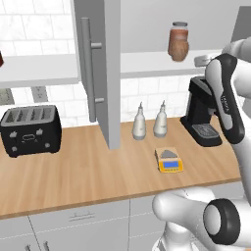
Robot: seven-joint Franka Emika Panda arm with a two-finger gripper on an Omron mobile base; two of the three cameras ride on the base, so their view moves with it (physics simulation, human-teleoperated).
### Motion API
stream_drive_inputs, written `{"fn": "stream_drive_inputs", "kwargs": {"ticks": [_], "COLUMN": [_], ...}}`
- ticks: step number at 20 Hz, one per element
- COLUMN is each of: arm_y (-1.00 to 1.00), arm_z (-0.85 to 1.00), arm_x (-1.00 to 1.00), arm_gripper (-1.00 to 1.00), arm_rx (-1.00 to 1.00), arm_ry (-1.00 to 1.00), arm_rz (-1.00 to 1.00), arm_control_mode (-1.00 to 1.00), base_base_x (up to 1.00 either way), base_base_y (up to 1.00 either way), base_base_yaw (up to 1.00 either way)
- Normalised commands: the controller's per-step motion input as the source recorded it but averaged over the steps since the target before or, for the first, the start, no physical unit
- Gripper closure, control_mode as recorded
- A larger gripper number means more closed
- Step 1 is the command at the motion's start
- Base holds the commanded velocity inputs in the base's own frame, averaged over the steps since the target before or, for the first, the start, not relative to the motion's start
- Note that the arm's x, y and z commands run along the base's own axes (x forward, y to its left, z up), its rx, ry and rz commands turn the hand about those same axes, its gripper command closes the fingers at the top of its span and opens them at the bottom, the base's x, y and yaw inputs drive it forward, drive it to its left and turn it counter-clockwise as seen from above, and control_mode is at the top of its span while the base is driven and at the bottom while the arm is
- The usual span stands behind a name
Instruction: Pick the honey bottle and place it on the digital scale for weighing, and close the cabinet.
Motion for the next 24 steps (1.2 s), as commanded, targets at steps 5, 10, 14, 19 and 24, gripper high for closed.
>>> {"fn": "stream_drive_inputs", "kwargs": {"ticks": [5, 10, 14, 19, 24], "arm_y": [0.0, 0.0, 0.0, 0.0, -0.02], "arm_z": [0.14, 0.04, 0.0, 0.0, 0.0], "arm_x": [0.34, 0.09, 0.03, 0.13, 0.09], "arm_gripper": [-1.0, -1.0, -1.0, -1.0, -1.0], "arm_rx": [-0.02, -0.02, 0.0, 0.0, 0.0], "arm_ry": [0.05, -0.31, -0.15, -0.15, -0.18], "arm_rz": [0.0, 0.02, 0.0, 0.0, 0.0], "arm_control_mode": [-1.0, -1.0, -1.0, -1.0, -1.0], "base_base_x": [0.0, 0.0, 0.0, 0.0, 0.0], "base_base_y": [0.0, 0.0, 0.0, 0.0, 0.0], "base_base_yaw": [0.0, 0.0, 0.0, 0.0, 0.0]}}
